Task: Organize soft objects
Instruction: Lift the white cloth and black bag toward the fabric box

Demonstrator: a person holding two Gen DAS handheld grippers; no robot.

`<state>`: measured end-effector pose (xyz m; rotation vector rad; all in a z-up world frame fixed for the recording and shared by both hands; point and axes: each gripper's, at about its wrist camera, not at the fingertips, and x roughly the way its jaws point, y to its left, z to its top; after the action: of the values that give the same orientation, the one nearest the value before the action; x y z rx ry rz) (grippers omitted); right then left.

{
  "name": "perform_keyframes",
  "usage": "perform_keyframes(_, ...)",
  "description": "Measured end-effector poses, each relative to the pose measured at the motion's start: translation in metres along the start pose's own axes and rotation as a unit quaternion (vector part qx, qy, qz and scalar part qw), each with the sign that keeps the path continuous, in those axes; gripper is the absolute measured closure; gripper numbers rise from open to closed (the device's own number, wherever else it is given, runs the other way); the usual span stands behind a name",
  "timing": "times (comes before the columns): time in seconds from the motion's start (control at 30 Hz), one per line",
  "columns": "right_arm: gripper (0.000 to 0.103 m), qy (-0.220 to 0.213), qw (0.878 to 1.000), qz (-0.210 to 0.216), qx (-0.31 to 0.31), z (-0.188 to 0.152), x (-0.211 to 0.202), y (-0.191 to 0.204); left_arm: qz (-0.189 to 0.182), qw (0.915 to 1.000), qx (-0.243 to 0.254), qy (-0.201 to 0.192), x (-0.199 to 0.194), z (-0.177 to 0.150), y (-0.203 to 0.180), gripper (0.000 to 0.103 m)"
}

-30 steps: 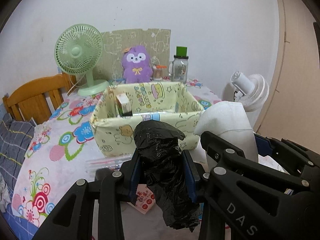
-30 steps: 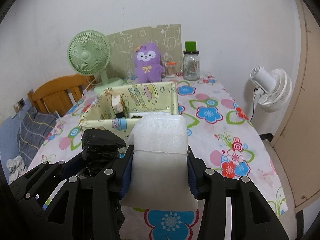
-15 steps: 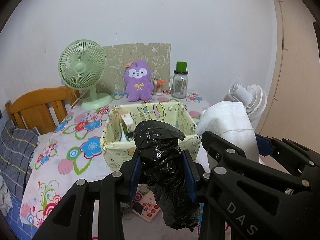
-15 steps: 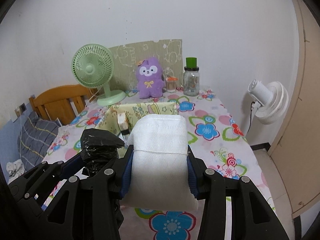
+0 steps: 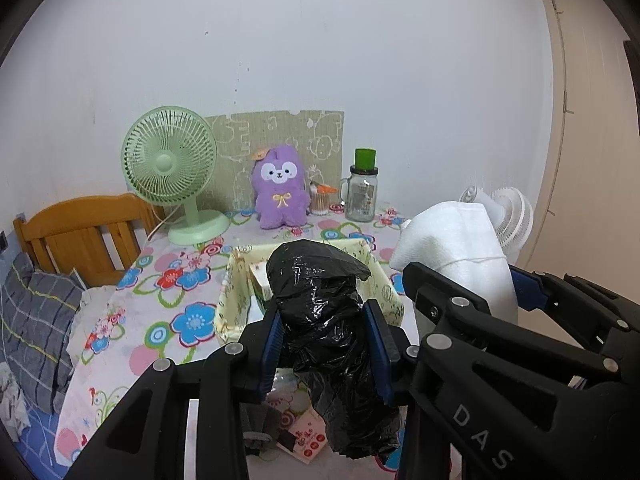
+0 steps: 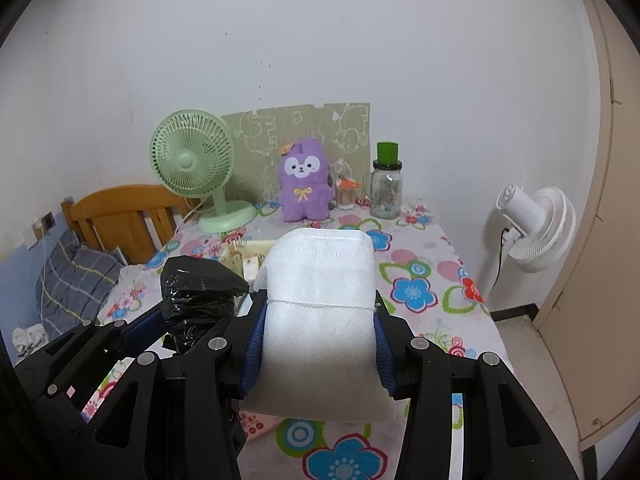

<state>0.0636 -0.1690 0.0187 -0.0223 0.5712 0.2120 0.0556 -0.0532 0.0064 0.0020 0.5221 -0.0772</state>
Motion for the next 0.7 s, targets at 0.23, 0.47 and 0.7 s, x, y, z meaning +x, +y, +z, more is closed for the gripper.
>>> perform_keyframes(0.23, 0.053, -0.011, 1.0, 0.0, -0.003, 0.014, -0.001, 0.002, 0.0, 1.0, 0.0, -0.009, 0.001, 0.012, 0.003, 0.064)
perform_keyframes(0.47, 0.053, -0.013, 1.0, 0.004, -0.006, 0.027, 0.006, 0.007, 0.001, 0.9999, -0.004, -0.013, 0.007, 0.022, 0.01, 0.064)
perform_keyframes(0.7, 0.053, -0.014, 1.0, 0.011, -0.013, 0.039, 0.018, 0.011, 0.006, 0.9998, -0.007, -0.015, 0.02, 0.03, 0.016, 0.064)
